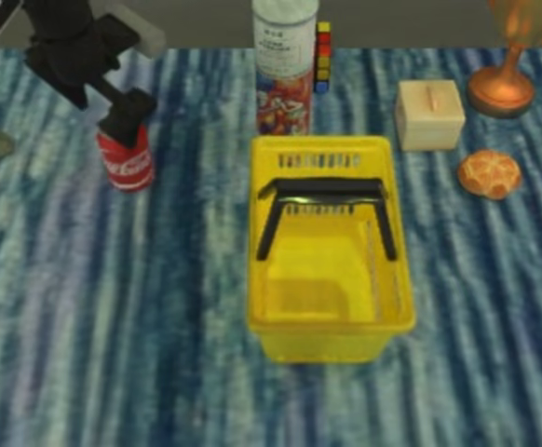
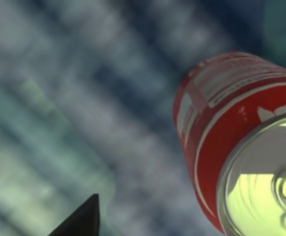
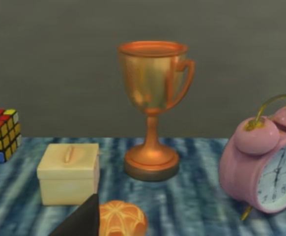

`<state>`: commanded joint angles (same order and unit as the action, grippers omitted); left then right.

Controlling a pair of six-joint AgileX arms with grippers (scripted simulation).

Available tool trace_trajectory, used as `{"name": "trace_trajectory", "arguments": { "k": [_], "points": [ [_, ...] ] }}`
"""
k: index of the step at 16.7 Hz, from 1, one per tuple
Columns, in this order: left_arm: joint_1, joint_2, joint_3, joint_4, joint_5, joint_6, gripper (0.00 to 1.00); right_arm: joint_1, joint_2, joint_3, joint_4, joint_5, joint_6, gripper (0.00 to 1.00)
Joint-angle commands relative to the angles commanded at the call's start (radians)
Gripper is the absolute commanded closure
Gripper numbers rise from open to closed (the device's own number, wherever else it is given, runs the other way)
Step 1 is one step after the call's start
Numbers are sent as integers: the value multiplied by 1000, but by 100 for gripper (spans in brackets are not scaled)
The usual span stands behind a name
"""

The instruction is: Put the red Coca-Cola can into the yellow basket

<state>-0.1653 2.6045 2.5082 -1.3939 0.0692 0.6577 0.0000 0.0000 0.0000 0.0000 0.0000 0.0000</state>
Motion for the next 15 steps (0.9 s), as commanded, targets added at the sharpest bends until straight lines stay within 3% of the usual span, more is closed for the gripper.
{"name": "trace_trajectory", "arguments": {
  "k": [6, 11, 15],
  "points": [
    [-8, 8, -149, 157, 0, -5, 0, 0, 0, 0, 0, 0, 0, 0],
    [-8, 9, -166, 174, -1, -6, 0, 0, 0, 0, 0, 0, 0, 0],
    [-8, 9, -166, 174, -1, -6, 30, 0, 0, 0, 0, 0, 0, 0]
  ]
}}
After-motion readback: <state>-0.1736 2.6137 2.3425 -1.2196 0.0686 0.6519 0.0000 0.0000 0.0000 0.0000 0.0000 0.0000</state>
